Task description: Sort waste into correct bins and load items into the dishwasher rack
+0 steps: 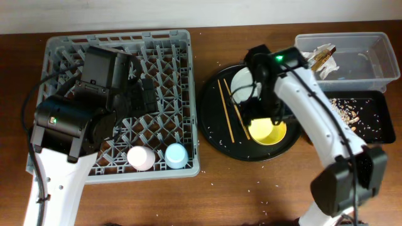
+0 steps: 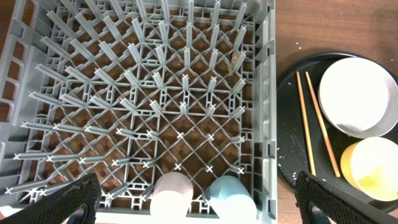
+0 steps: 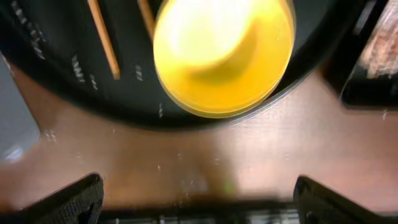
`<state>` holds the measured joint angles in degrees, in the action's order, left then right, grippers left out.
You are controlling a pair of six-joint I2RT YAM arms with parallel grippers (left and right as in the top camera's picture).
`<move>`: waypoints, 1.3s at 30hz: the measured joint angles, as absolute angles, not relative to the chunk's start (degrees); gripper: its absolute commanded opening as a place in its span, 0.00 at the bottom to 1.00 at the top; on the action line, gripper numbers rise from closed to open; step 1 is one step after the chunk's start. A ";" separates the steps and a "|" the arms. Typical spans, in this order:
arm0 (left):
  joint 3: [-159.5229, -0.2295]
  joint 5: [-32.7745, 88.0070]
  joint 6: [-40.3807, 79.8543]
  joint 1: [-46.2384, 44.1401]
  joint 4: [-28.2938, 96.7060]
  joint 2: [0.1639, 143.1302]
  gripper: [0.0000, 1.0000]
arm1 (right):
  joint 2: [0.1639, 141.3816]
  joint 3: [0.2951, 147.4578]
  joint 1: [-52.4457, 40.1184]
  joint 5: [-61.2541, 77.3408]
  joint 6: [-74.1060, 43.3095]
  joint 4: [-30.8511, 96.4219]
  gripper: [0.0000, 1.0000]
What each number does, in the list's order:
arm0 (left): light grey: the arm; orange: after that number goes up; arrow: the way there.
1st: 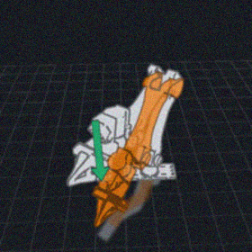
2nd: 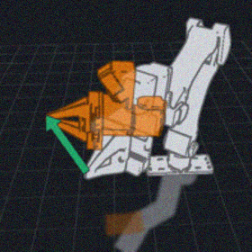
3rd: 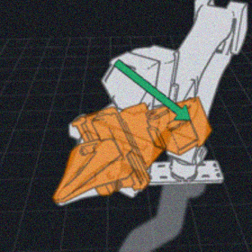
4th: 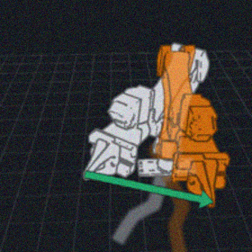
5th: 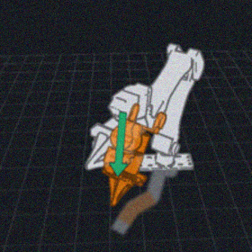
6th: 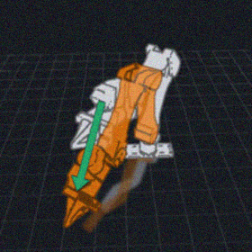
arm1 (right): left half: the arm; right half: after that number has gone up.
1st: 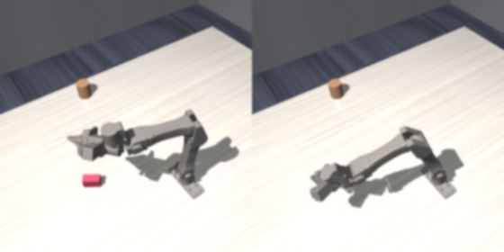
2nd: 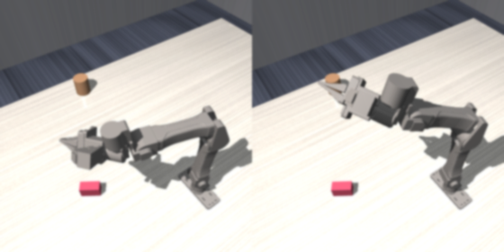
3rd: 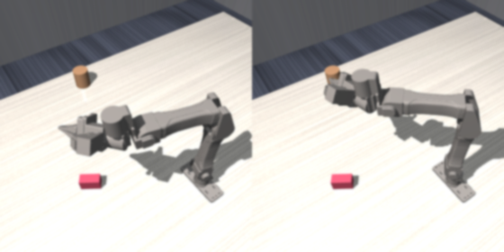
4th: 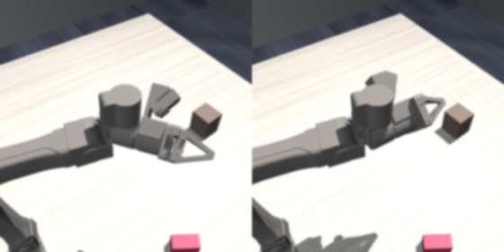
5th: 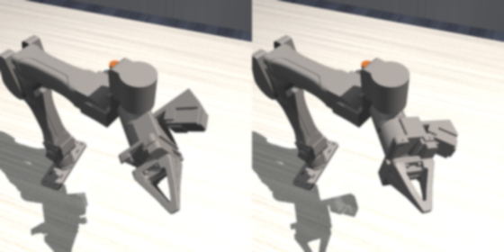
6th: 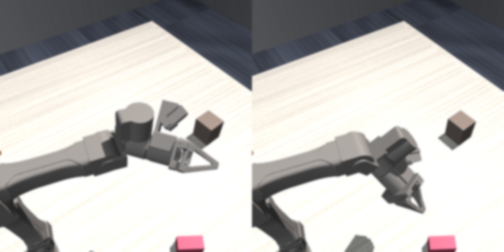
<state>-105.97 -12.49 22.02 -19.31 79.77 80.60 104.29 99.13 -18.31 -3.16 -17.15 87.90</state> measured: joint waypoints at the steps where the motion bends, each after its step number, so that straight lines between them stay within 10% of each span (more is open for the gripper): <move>1: -105.97 -12.51 22.02 -19.31 79.77 80.60 0.99 | 100.51 98.72 -17.45 -3.70 -15.79 81.17 0.98; 16: -105.97 -12.51 22.02 -19.31 79.77 80.60 0.99 | 54.46 96.90 -17.12 -5.37 6.04 66.02 0.99; 39: -105.97 -12.51 22.02 -19.31 79.77 80.60 0.99 | 60.16 96.51 -17.12 -5.37 6.24 70.63 0.98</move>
<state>-105.97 -12.51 22.02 -19.31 79.77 80.60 60.16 96.51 -17.12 -5.37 6.24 70.63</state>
